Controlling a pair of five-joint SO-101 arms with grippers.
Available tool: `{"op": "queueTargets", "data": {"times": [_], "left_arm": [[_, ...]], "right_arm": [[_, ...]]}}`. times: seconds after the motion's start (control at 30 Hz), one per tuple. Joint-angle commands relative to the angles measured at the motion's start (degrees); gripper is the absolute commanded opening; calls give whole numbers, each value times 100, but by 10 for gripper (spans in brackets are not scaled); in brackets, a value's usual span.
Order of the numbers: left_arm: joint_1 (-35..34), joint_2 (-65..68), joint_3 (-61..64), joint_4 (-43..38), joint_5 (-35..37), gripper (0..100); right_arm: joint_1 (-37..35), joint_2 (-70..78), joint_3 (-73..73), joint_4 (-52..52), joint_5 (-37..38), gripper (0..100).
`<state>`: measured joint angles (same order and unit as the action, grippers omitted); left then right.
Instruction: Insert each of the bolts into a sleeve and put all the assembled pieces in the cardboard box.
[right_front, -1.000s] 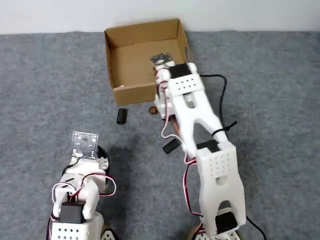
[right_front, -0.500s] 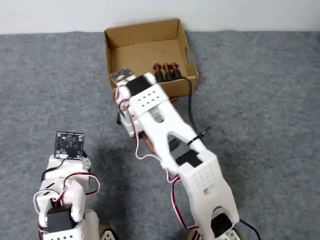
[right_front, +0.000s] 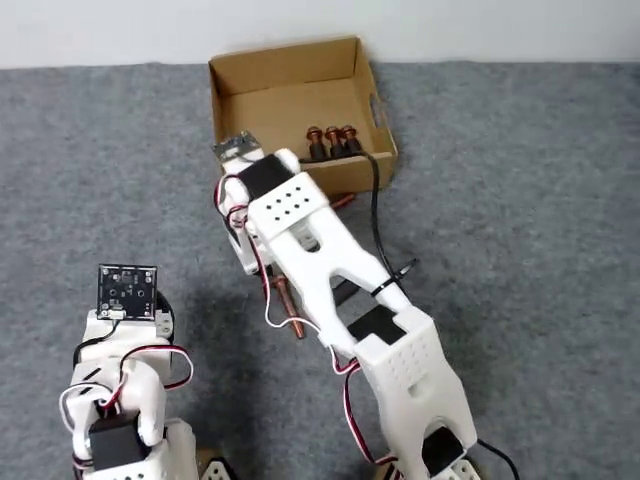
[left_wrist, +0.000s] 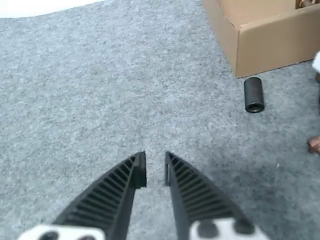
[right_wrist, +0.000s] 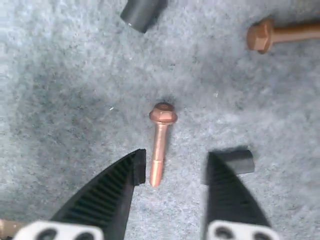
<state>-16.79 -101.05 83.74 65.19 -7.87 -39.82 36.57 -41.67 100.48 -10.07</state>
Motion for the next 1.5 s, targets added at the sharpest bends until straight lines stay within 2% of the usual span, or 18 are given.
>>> {"op": "queueTargets", "data": {"times": [0.0, 0.1, 0.33, 0.57, 0.73, 1.07, 1.47], "left_arm": [[-44, -53, -242, 26, -26, 83], [-26, -53, -242, 26, -26, 83], [-44, -53, -215, 35, -26, 83], [-18, -53, -207, 35, -26, 83], [-9, -53, -84, 9, -26, 83], [-9, -53, 101, -9, -26, 83], [-18, -53, 101, -9, -26, 83]], "right_arm": [[295, -470, -123, 242, -62, 32], [444, -505, 9, 242, -141, 20], [699, -1033, 1240, 242, -923, 157], [690, -2123, 2365, 224, -1468, 147], [716, -1877, 2734, 84, -2207, 147], [752, -453, 2101, -233, -2435, 147], [1297, 426, 1134, -268, -2400, 147]]}}
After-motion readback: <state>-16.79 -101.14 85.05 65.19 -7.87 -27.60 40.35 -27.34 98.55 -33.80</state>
